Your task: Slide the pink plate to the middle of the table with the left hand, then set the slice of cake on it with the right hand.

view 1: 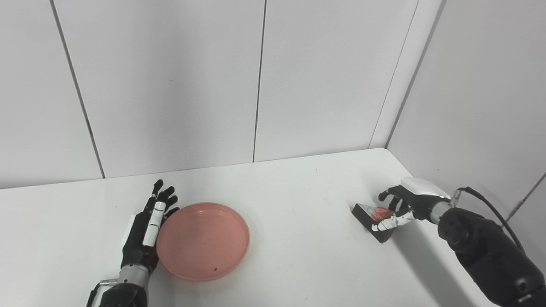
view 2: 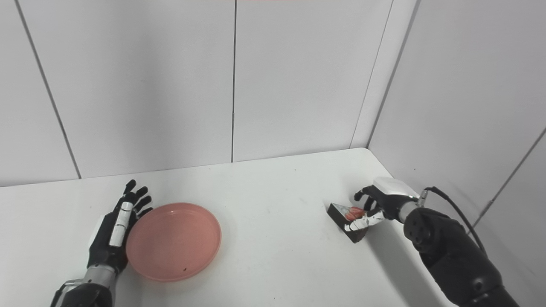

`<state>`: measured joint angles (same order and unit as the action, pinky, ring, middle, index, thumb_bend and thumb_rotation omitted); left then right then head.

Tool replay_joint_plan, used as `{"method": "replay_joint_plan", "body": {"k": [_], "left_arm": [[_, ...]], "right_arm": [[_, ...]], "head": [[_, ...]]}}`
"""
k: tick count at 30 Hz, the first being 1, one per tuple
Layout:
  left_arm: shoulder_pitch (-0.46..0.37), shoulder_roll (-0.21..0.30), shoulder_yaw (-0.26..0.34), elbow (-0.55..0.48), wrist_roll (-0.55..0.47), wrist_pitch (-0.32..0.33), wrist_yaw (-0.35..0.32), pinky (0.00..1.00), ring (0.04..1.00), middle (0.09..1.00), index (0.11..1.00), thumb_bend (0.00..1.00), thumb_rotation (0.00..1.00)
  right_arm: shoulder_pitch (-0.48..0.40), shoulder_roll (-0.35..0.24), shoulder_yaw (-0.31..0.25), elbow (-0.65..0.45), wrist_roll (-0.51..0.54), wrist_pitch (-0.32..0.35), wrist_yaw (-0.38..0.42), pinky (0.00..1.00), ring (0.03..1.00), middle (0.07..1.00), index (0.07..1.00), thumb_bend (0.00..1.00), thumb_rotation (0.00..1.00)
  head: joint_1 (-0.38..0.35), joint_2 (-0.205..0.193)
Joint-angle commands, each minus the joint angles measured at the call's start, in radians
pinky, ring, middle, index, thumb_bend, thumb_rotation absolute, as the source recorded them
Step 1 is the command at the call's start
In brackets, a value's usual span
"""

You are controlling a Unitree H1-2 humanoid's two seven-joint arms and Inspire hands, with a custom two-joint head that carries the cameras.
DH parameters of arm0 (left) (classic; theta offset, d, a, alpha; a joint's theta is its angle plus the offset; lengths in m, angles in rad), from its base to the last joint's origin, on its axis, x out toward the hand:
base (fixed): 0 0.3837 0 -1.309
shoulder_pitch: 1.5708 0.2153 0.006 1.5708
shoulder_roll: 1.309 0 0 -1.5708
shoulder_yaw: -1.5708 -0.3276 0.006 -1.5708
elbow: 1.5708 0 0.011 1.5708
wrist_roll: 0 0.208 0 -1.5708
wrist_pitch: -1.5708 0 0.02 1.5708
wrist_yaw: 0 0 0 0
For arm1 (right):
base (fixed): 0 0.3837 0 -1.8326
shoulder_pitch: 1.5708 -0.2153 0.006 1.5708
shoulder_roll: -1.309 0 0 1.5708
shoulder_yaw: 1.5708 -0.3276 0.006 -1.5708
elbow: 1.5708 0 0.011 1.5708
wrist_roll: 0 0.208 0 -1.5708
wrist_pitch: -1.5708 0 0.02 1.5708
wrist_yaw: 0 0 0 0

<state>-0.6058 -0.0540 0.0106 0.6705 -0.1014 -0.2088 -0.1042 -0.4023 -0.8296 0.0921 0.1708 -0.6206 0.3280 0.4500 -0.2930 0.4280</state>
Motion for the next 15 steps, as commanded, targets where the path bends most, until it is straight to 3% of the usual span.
{"method": "replay_joint_plan", "body": {"k": [1,15], "left_arm": [[0.042,-0.009,-0.005,0.018,0.002,0.045,0.001,0.85,0.908,0.934,0.99,0.7,0.87],[0.036,-0.009,-0.004,0.033,0.0,0.047,-0.001,0.83,0.902,0.931,0.987,0.71,0.87]], "right_arm": [[-0.033,-0.032,-0.007,-0.003,-0.008,0.011,-0.02,0.66,0.723,0.774,0.759,1.0,0.52],[-0.029,-0.041,0.022,0.017,-0.006,-0.016,-0.036,0.65,0.735,0.795,0.768,1.0,0.55]], "head": [[0.002,0.0],[0.005,0.003]]}}
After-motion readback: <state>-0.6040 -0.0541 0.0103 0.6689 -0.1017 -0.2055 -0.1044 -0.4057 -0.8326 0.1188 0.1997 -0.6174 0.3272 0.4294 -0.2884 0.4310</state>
